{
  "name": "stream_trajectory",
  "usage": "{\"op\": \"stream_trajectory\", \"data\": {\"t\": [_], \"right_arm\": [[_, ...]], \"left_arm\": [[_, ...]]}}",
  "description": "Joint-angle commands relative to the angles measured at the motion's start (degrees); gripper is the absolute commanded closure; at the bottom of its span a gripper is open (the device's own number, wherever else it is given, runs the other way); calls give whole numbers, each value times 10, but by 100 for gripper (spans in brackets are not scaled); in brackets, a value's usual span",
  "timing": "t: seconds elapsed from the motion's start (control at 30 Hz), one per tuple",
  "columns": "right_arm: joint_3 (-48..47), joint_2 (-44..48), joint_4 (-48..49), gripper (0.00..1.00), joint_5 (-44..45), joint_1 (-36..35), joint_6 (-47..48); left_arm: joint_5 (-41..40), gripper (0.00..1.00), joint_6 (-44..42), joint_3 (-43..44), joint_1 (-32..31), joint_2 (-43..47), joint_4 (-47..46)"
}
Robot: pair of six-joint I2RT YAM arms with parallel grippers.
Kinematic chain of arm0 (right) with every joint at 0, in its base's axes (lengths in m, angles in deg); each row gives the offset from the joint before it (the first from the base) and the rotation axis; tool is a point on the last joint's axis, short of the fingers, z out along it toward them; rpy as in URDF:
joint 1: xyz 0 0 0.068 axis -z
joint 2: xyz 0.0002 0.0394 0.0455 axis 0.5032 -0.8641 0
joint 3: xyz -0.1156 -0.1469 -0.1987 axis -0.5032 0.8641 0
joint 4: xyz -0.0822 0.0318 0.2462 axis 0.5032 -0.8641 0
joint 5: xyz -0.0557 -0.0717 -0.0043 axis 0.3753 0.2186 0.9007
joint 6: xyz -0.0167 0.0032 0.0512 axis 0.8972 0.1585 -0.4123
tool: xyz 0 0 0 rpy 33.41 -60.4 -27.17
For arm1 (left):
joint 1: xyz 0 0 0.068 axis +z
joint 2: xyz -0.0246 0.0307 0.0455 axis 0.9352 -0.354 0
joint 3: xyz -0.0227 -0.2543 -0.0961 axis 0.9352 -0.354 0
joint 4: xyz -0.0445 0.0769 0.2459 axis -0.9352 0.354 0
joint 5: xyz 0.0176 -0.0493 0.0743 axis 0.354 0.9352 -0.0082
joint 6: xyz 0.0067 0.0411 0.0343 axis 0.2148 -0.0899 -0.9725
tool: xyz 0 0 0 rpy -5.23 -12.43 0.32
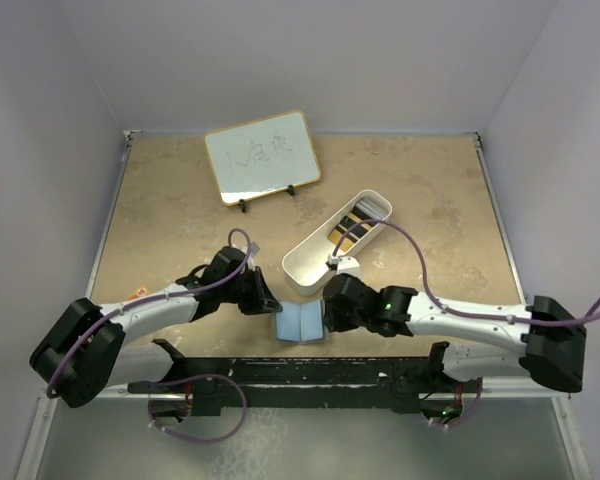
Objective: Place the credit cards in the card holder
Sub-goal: Open the card holder at the center of the board.
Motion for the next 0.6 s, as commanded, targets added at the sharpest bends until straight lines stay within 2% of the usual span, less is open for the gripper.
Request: {"op": "stream_trajectory", "data": {"t": [0.0, 0.2, 0.33, 0.57], "right_arm": [[-60, 69, -28, 69, 50, 2, 96], [-105, 54, 0, 71, 12, 2, 111], [-103, 4, 35, 73, -28, 2, 55], [-85, -71, 75, 61, -34, 1, -15]], "left_arm": [[19, 100, -30, 23, 0, 3, -14], [40, 100, -34, 26, 1, -15, -34], [32, 98, -34, 28, 0, -20, -30], [5, 66, -30, 33, 0, 0, 5]]}}
